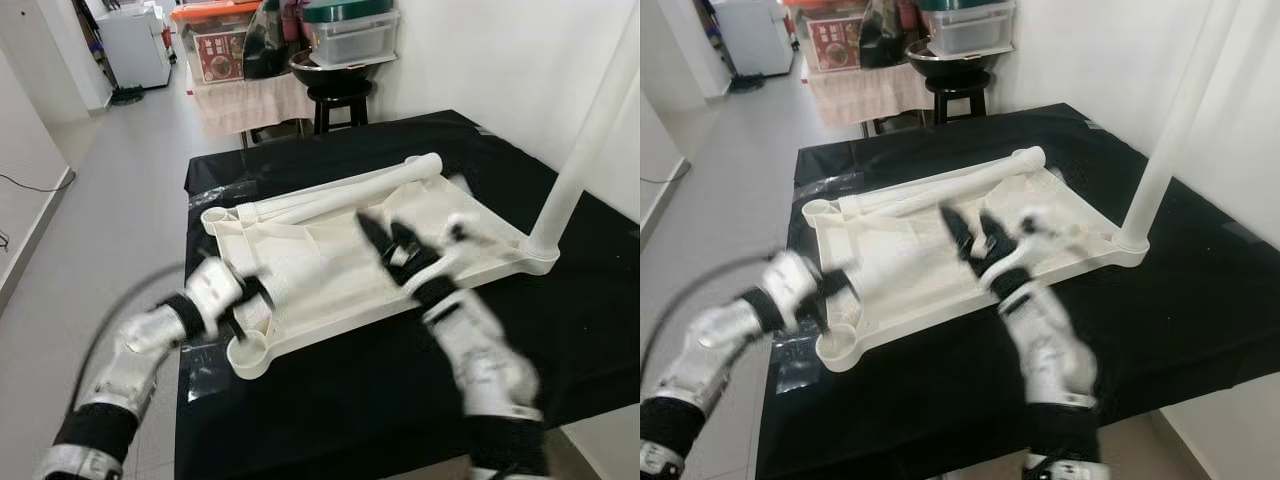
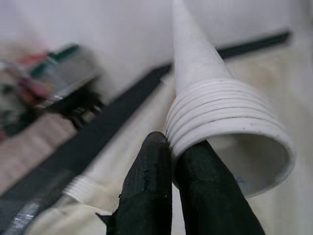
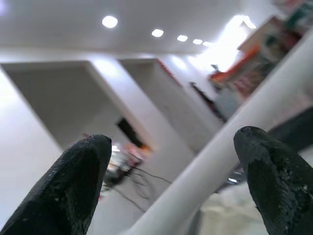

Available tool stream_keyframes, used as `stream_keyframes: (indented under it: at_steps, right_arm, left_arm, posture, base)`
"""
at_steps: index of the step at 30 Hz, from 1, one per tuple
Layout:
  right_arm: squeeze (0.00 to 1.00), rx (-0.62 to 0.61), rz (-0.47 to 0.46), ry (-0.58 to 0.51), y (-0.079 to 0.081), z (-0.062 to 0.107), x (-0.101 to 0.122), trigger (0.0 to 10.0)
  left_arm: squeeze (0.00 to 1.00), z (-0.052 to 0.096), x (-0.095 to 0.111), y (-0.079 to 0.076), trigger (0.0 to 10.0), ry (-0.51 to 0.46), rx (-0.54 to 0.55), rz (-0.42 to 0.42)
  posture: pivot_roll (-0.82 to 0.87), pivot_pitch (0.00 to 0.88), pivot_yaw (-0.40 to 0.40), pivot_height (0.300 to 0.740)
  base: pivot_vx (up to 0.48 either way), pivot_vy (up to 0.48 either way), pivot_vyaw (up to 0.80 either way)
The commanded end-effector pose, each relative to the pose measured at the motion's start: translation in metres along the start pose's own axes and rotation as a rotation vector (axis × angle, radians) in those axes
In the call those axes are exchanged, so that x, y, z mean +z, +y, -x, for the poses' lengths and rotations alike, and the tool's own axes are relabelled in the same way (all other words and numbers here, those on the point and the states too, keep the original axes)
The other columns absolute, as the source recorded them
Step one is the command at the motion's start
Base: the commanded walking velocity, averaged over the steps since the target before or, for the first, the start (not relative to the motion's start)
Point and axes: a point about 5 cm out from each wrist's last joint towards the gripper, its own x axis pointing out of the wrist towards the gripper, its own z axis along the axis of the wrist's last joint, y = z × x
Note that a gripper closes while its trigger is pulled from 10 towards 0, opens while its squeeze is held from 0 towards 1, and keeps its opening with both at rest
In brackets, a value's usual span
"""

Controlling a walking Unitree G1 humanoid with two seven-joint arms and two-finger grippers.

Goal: Building children table

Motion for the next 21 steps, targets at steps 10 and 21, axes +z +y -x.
stream_keyframes:
  at_steps: [10, 21]
  right_arm:
    - [0.00, 0.207, -0.110, 0.191, 0.022, 0.012, -0.022, 10.0]
    - [0.00, 0.383, -0.161, 0.173, 0.048, -0.010, -0.009, 10.0]
  left_arm:
    - [0.00, -0.009, 0.041, -0.013, 0.0, -0.232, -0.118, 0.308]
    - [0.00, 0.007, 0.052, -0.027, 0.0, -0.266, -0.280, 0.551]
  posture:
    - [-0.06, 0.000, 0.042, 0.740]
    - [-0.05, 0.000, 0.029, 0.740]
  base:
    - [0.000, 0.000, 0.00]
    - [0.000, 0.000, 0.00]
